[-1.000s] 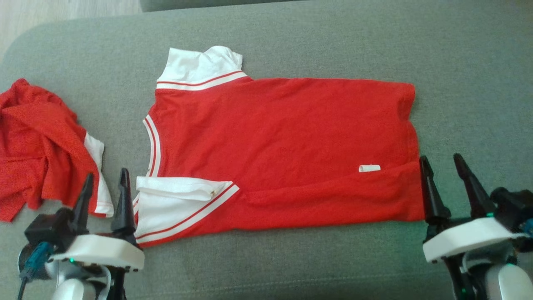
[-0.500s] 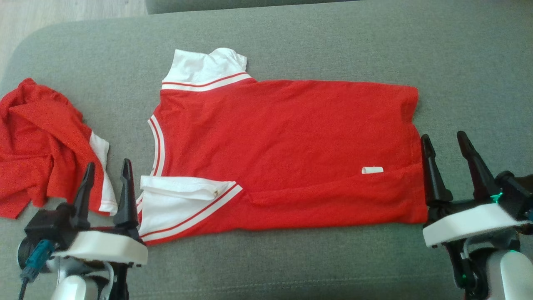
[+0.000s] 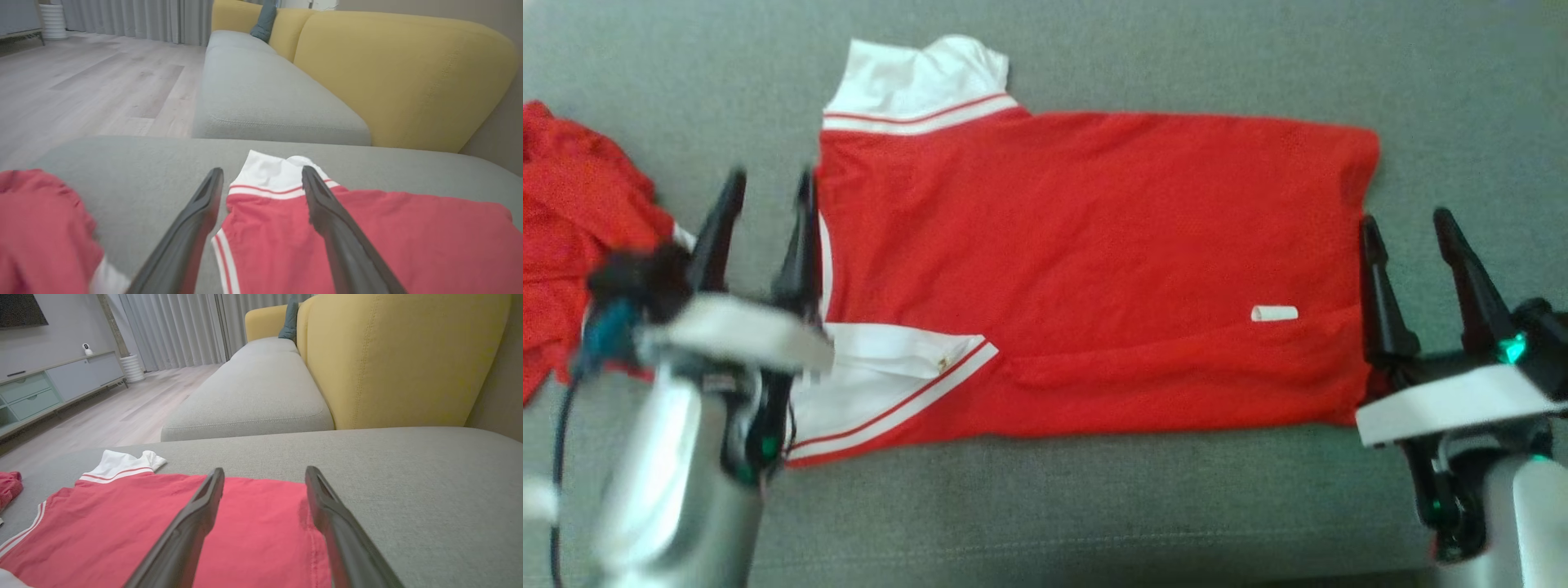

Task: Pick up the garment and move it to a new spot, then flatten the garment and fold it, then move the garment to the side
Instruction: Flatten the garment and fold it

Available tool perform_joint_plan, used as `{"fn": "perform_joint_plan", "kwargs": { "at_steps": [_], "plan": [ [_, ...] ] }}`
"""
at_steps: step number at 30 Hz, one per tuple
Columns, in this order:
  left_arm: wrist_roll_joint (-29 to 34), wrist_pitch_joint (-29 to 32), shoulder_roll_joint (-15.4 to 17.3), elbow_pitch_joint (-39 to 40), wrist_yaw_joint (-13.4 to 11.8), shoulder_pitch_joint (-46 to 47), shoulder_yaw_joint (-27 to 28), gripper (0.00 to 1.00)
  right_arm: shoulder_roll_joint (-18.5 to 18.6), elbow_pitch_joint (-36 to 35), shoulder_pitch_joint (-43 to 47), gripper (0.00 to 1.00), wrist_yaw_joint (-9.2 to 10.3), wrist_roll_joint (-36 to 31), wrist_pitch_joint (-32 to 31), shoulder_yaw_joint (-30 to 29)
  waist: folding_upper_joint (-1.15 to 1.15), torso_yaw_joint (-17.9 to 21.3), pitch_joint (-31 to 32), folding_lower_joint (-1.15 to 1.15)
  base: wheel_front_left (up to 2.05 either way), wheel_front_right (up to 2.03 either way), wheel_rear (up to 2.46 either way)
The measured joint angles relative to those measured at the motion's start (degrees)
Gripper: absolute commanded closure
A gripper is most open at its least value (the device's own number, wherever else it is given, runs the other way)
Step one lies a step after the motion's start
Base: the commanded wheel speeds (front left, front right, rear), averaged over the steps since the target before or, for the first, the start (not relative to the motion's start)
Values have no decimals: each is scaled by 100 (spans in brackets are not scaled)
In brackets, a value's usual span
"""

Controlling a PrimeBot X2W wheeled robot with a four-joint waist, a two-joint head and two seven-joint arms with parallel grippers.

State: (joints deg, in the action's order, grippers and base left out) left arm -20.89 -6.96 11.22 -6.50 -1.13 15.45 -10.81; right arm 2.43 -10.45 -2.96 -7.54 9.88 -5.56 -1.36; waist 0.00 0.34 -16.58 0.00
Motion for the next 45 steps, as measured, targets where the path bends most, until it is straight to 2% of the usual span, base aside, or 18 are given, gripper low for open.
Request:
{"fn": "perform_joint_plan", "kwargs": {
  "at_steps": [5,12,17,22,32,34,35,41,45],
  "plan": [
    [-63,90,-68,-924,371,1409,-158,0,3,11,-280,0,0,-37,2,162,0,88,-414,0,0,0,0],
    [-63,134,-96,-2391,679,2970,-383,0,8,120,-475,0,0,-29,54,300,0,394,-855,0,0,0,0],
    [-99,190,-86,-3567,730,3713,-465,0,9,198,-504,0,0,23,111,397,0,627,-1103,0,0,0,0],
    [-104,542,-49,-4685,776,4084,-525,0,9,240,-605,0,0,31,162,457,0,789,-1261,1,0,0,0],
    [-146,1146,-34,-5744,824,4772,-669,0,9,313,-619,0,0,73,170,469,0,899,-1239,0,0,0,0],
    [-125,1379,-31,-5944,821,4947,-805,76,9,308,-619,0,0,71,167,450,0,908,-1225,0,0,0,0],
    [-103,1391,-25,-5982,821,4978,-860,100,9,307,-620,0,0,71,154,441,0,908,-1225,0,0,0,0],
    [23,1161,-2,-6069,815,4994,-1016,100,9,299,-625,0,0,71,111,393,0,881,-1221,0,0,0,0],
    [20,498,-65,-6162,736,4913,-1050,100,9,370,-855,0,0,46,88,274,0,828,-1164,0,0,0,0]
  ]
}}
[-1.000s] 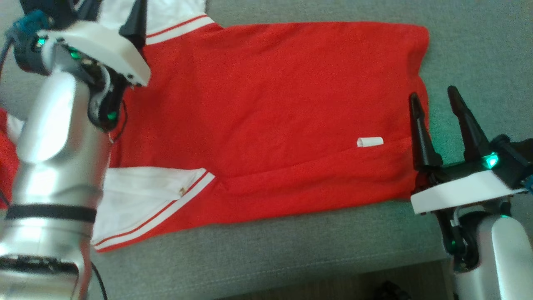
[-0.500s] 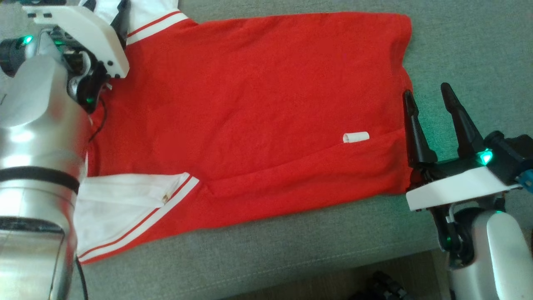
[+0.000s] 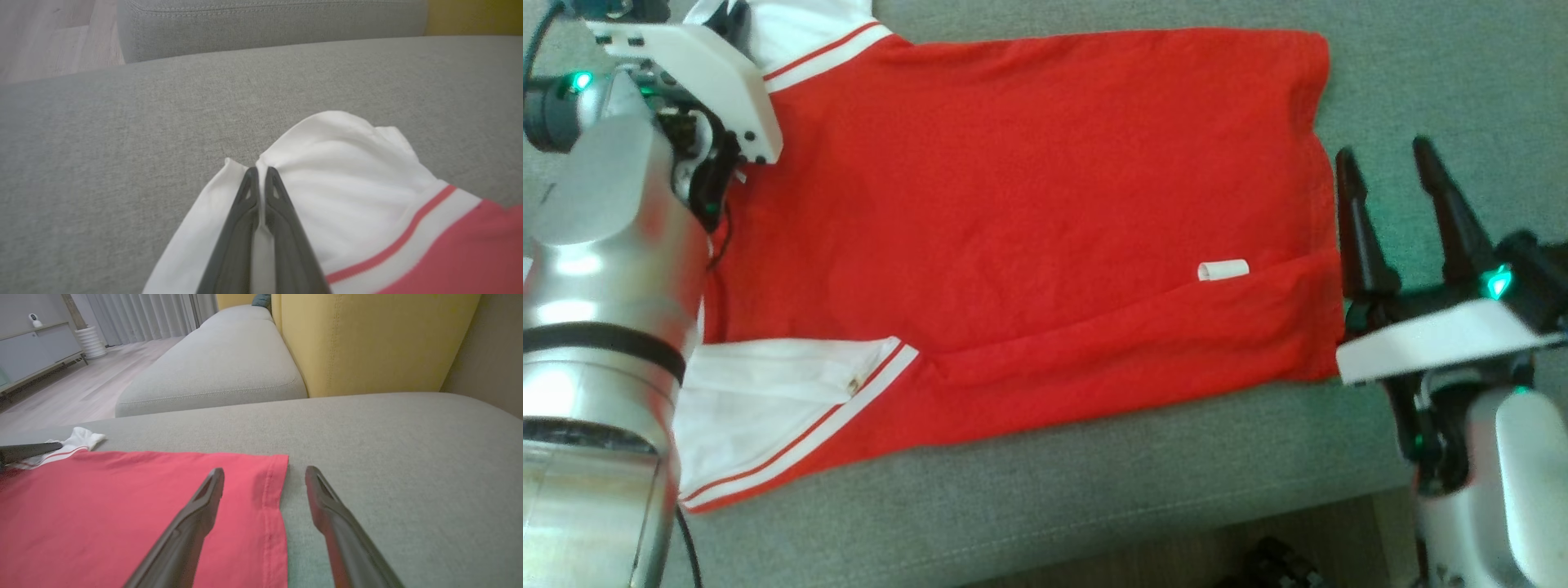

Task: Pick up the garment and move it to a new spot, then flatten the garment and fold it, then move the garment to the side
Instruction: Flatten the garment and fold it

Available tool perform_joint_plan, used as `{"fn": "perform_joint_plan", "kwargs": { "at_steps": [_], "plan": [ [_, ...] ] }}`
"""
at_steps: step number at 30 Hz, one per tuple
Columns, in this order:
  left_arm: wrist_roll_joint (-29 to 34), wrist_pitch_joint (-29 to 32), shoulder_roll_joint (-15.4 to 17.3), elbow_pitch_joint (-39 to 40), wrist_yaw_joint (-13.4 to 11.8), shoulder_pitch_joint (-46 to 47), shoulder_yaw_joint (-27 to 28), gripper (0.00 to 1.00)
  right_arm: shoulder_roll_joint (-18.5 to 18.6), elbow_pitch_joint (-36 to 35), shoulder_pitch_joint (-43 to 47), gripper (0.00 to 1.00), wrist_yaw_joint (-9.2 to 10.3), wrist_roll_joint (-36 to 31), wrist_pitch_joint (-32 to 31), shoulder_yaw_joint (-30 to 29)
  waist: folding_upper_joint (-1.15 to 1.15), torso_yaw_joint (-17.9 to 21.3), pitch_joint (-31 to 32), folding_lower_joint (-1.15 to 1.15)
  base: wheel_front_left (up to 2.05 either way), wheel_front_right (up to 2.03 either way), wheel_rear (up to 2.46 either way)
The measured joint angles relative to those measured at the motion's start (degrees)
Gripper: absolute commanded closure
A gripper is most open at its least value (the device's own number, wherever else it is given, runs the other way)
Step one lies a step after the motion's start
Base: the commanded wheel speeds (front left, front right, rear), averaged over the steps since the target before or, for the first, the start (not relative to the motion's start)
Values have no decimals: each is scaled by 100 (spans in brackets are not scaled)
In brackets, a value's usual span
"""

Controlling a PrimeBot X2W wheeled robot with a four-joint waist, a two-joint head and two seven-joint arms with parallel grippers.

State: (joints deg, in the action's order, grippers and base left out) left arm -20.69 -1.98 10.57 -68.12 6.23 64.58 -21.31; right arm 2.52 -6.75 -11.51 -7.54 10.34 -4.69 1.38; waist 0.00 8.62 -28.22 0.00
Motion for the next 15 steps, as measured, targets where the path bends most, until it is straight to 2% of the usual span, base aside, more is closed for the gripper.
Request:
{"fn": "perform_joint_plan", "kwargs": {
  "at_steps": [5,15],
  "plan": [
    [-45,-519,-60,-34,3,-148,4,100,103,405,-695,0,0,-76,-189,-94,0,-103,71,0,0,0,0],
    [-116,-1070,-350,138,84,-172,-109,100,499,2424,-2193,0,0,193,-576,-272,0,-484,28,0,0,0,0]
  ]
}}
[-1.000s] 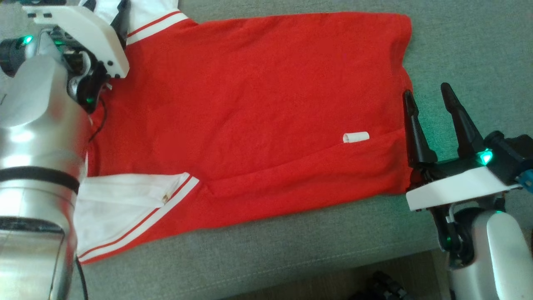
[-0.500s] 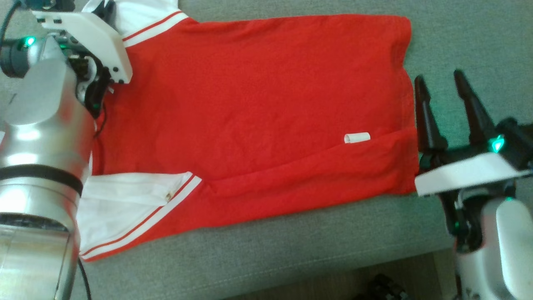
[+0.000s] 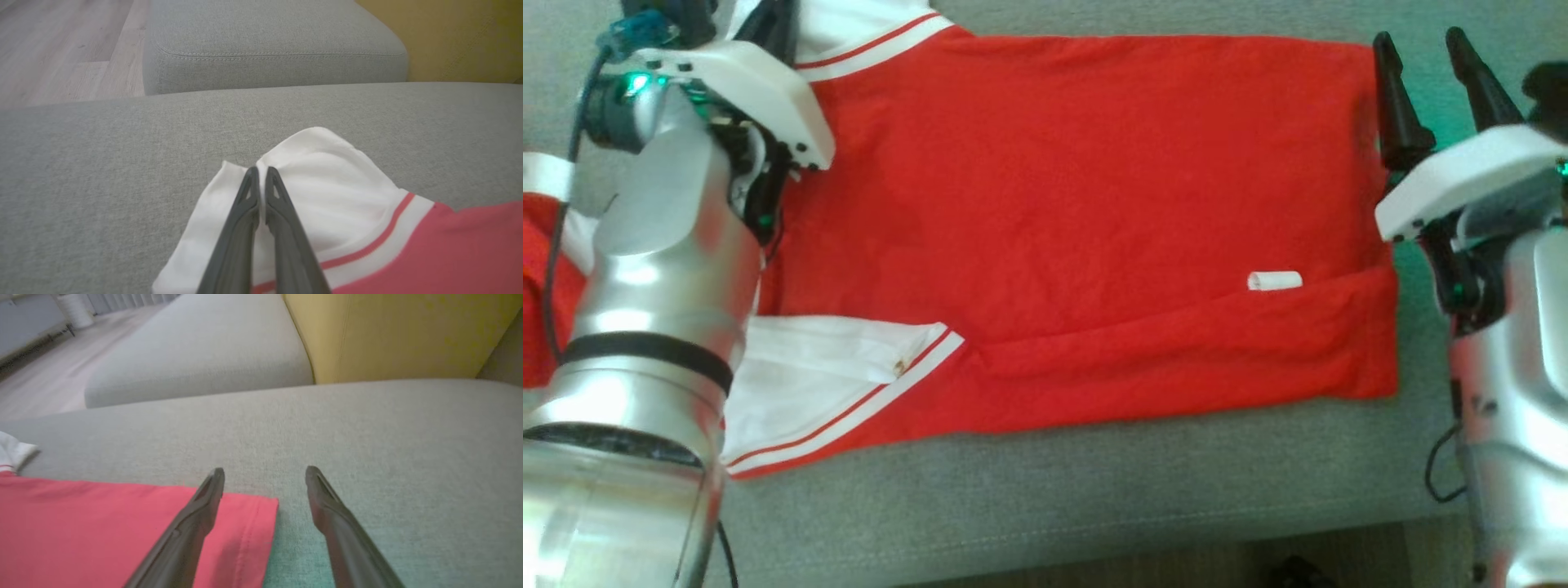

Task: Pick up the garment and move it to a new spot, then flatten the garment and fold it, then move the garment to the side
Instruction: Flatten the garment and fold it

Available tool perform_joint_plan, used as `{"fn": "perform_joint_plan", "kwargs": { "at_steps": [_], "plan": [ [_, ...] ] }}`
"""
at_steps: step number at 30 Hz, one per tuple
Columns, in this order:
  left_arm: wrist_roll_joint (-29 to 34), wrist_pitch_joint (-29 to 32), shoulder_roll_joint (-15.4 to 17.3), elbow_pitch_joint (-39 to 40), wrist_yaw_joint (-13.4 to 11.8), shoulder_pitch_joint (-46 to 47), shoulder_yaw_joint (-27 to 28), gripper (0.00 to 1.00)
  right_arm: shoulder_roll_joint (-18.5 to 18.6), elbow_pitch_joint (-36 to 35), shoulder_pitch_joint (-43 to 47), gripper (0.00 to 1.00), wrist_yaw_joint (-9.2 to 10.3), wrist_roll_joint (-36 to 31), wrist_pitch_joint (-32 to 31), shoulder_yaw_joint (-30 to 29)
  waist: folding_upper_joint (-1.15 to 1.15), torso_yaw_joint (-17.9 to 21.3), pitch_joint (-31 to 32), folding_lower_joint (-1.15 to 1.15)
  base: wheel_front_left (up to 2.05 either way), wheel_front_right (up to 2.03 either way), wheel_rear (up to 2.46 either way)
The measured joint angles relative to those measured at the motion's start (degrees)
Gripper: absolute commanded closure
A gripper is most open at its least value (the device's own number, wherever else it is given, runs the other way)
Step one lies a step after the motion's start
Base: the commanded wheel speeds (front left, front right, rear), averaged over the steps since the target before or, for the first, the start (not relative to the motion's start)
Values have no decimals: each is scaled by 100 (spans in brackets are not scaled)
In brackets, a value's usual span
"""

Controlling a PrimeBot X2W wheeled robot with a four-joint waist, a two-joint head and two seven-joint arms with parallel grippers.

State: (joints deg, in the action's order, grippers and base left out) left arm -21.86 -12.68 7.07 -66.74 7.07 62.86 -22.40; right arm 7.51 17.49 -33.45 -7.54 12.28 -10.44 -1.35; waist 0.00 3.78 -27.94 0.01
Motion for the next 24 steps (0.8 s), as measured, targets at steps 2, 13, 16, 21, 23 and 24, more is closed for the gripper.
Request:
{"fn": "perform_joint_plan", "kwargs": {
  "at_steps": [2,13,16,21,23,24],
  "plan": [
    [-2,-53,-45,43,1,-10,-86,100,79,435,-222,0,0,68,-111,10,0,-76,-16,0,0,0,0],
    [-119,-154,-81,255,7,-42,-193,100,237,1513,-802,100,0,356,-545,313,0,-202,-67,-1,0,0,0],
    [-151,-154,-63,449,8,-73,-194,100,243,1548,-805,100,0,471,-333,341,0,-213,-37,0,0,0,0],
    [-148,-159,40,1165,-2,-273,-71,100,333,1401,-804,100,0,564,163,319,0,-242,16,0,0,0,0],
    [-126,-160,99,1553,-29,-440,1,100,386,1268,-804,100,0,619,343,305,0,-258,56,-1,0,0,0],
    [-92,-160,129,1761,-57,-538,67,100,409,1198,-801,100,0,641,415,293,0,-267,75,-1,0,0,0]
  ]
}}
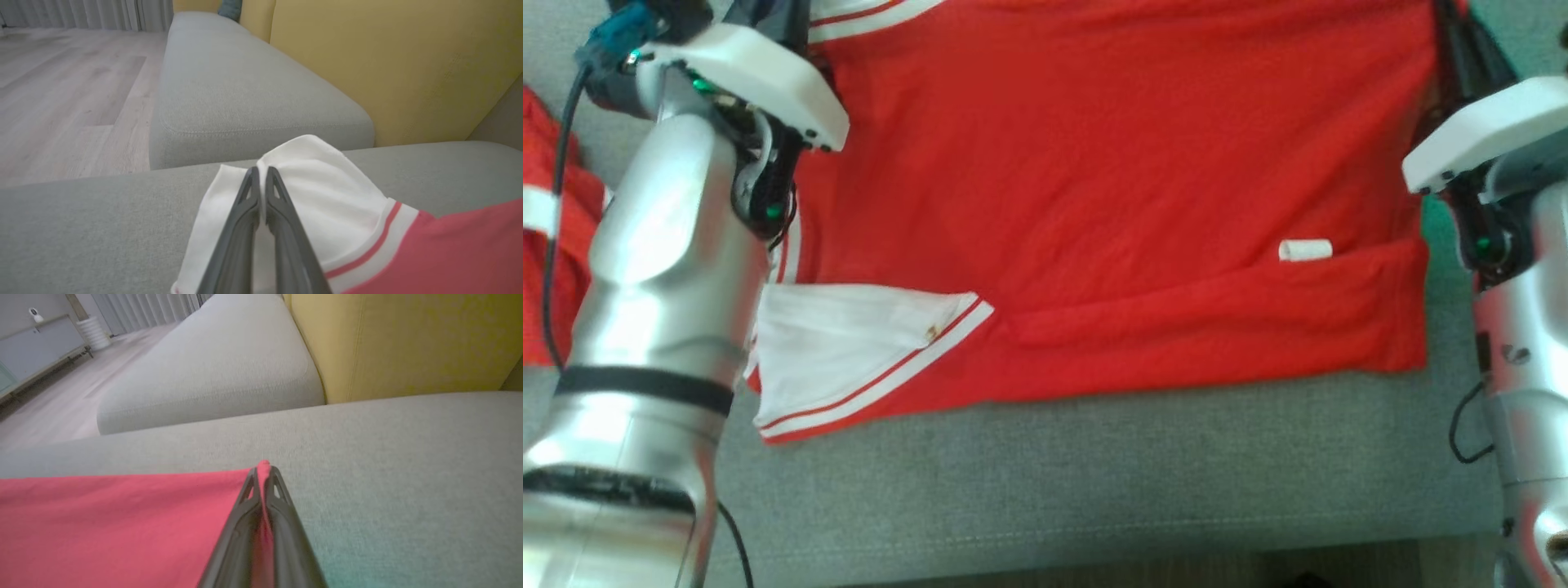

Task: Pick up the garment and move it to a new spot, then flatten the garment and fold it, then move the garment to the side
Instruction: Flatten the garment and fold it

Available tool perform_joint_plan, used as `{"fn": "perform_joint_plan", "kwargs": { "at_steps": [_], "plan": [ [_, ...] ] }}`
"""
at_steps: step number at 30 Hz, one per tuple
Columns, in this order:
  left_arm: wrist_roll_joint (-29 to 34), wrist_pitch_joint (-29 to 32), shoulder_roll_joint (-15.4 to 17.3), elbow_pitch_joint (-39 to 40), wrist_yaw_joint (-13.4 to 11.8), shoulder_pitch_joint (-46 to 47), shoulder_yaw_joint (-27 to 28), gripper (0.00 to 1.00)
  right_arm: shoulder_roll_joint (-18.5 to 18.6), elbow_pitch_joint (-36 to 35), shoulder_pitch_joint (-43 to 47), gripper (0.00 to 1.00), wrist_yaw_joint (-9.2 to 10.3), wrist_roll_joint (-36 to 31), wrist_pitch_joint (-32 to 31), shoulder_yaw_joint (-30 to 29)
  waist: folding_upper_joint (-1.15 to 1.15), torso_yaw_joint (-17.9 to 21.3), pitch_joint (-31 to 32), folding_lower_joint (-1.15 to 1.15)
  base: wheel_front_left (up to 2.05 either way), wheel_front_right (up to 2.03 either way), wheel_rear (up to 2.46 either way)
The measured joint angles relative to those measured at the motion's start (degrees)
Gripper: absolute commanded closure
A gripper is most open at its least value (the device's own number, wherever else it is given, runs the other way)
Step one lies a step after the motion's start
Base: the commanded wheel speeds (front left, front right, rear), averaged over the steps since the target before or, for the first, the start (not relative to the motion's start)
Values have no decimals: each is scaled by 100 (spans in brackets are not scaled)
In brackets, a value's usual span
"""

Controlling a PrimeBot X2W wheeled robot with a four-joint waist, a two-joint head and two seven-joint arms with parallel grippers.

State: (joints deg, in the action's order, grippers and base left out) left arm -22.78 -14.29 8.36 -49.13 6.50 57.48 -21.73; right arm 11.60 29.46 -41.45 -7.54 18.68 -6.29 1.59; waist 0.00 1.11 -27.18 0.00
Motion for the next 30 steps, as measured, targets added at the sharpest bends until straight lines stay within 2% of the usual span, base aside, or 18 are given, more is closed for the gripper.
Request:
{"fn": "perform_joint_plan", "kwargs": {
  "at_steps": [10,18,23,29,30],
  "plan": [
    [339,-1,177,2118,-201,-1262,431,100,63,-646,564,100,0,213,297,-18,0,-68,176,0,0,0,0],
    [623,-4,203,3790,-257,-2755,679,100,74,-1263,1416,100,0,487,348,-74,0,-150,319,0,0,0,0],
    [571,-43,164,4159,-247,-3745,744,100,-13,-1704,2033,100,0,492,246,-152,0,-193,396,0,0,0,0],
    [422,-41,76,3946,-189,-4329,668,100,-138,-2048,2487,100,0,321,29,-236,0,-226,397,0,0,0,0],
    [385,-33,66,3849,-186,-4340,600,100,-165,-2067,2531,57,0,248,-21,-240,0,-232,398,0,0,0,0]
  ]
}}
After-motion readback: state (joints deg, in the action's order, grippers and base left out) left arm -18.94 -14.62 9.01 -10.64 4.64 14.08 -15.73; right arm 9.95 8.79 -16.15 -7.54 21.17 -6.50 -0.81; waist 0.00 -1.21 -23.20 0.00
